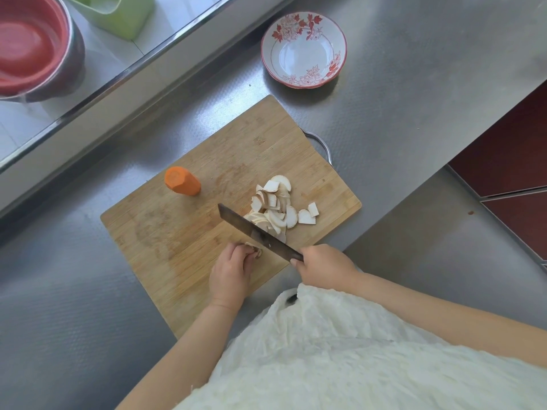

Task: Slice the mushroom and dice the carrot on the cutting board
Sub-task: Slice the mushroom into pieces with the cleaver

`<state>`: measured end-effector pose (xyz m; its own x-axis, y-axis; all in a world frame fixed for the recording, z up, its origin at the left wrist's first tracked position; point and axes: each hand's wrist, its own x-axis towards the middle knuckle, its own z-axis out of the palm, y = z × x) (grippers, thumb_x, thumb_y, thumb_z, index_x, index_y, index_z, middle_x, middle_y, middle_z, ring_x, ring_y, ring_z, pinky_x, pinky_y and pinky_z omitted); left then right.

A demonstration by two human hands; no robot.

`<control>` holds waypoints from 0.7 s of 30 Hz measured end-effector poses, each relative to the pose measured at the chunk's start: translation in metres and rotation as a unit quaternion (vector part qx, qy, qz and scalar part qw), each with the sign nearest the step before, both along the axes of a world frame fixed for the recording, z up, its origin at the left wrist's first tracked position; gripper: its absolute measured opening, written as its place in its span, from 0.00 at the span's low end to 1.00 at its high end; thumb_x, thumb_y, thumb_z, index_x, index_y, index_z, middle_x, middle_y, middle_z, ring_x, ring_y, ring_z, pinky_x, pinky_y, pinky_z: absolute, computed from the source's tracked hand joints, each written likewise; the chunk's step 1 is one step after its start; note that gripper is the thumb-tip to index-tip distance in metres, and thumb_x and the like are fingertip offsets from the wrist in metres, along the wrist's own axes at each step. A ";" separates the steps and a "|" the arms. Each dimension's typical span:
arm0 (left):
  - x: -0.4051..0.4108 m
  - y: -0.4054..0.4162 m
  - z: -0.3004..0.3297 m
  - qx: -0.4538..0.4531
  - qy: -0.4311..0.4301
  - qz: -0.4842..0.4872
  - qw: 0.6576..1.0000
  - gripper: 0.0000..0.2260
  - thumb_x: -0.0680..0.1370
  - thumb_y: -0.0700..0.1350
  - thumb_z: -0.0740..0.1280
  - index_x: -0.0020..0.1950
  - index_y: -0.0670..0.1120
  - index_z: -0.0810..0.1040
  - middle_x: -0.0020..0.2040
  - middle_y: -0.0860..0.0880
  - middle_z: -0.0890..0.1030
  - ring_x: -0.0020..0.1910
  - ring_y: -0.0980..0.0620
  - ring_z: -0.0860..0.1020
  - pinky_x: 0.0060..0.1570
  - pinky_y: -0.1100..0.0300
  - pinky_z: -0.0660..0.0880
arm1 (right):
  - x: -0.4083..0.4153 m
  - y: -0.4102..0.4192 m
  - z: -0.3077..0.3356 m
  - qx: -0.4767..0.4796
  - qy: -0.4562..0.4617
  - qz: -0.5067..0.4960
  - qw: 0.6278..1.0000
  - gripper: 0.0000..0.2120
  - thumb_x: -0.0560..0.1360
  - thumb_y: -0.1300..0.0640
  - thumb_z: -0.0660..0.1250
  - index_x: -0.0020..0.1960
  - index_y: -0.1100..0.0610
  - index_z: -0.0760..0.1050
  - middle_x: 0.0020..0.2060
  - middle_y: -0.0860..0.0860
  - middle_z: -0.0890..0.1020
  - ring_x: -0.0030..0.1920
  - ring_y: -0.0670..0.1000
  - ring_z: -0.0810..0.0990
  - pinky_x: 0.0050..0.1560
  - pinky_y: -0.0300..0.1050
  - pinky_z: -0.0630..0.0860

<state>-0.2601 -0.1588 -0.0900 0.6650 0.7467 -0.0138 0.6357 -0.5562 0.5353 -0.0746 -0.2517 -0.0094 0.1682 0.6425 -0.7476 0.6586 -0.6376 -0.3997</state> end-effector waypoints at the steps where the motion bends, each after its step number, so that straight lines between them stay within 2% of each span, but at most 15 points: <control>1: -0.001 0.000 0.000 0.004 0.003 0.001 1.000 0.12 0.78 0.48 0.61 0.45 0.42 0.80 0.44 0.48 0.79 0.37 0.48 0.77 0.28 0.59 0.71 | 0.000 -0.001 0.004 0.001 -0.010 0.022 1.000 0.16 0.82 0.49 0.56 0.37 0.55 0.67 0.32 0.49 0.70 0.36 0.52 0.72 0.30 0.43 0.64; 4: -0.002 -0.001 -0.003 0.018 0.015 0.009 1.000 0.13 0.77 0.48 0.61 0.44 0.41 0.81 0.42 0.47 0.79 0.36 0.46 0.77 0.28 0.59 0.71 | -0.002 -0.003 0.011 0.006 -0.034 0.072 0.997 0.15 0.82 0.50 0.54 0.43 0.57 0.71 0.38 0.53 0.76 0.38 0.53 0.72 0.37 0.45 0.68; 8: -0.002 -0.001 -0.005 0.033 0.020 0.006 0.999 0.13 0.76 0.48 0.61 0.44 0.41 0.82 0.42 0.46 0.79 0.34 0.44 0.78 0.27 0.57 0.72 | -0.005 -0.006 0.010 0.015 -0.047 0.095 0.994 0.12 0.81 0.53 0.55 0.48 0.58 0.74 0.43 0.56 0.80 0.37 0.54 0.72 0.36 0.46 0.68; 12: 0.000 -0.001 -0.002 0.043 0.014 0.006 0.999 0.14 0.76 0.48 0.61 0.42 0.41 0.81 0.41 0.45 0.80 0.33 0.44 0.78 0.27 0.60 0.70 | -0.008 -0.005 0.007 0.006 -0.057 0.107 0.993 0.08 0.79 0.56 0.58 0.49 0.58 0.74 0.42 0.54 0.79 0.36 0.54 0.72 0.32 0.44 0.66; 17: 0.000 -0.001 -0.001 0.037 0.010 0.009 0.999 0.14 0.76 0.49 0.61 0.43 0.41 0.81 0.40 0.45 0.79 0.31 0.43 0.77 0.25 0.60 0.70 | -0.012 0.001 0.008 -0.021 -0.055 0.113 0.992 0.05 0.77 0.60 0.59 0.46 0.58 0.74 0.32 0.49 0.69 0.37 0.53 0.72 0.30 0.43 0.66; 19: 0.000 -0.001 -0.001 0.033 0.012 0.007 0.999 0.14 0.76 0.49 0.61 0.43 0.41 0.81 0.41 0.45 0.79 0.32 0.43 0.77 0.25 0.59 0.69 | -0.013 0.003 0.006 -0.025 -0.053 0.112 0.992 0.05 0.76 0.62 0.59 0.41 0.57 0.71 0.31 0.50 0.68 0.34 0.52 0.70 0.27 0.41 0.62; 21: -0.001 -0.001 -0.001 0.025 0.015 0.007 1.000 0.14 0.76 0.50 0.60 0.43 0.41 0.81 0.41 0.45 0.80 0.33 0.43 0.78 0.26 0.59 0.70 | -0.014 0.003 0.002 -0.032 -0.052 0.103 0.993 0.10 0.76 0.63 0.58 0.36 0.56 0.67 0.31 0.50 0.69 0.32 0.50 0.68 0.27 0.41 0.62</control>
<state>-0.2607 -0.1599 -0.0911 0.6536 0.7568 0.0047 0.6590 -0.5722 0.4882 -0.0890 -0.2489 -0.0079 0.1165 0.6234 -0.7732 0.8137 -0.5063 -0.2856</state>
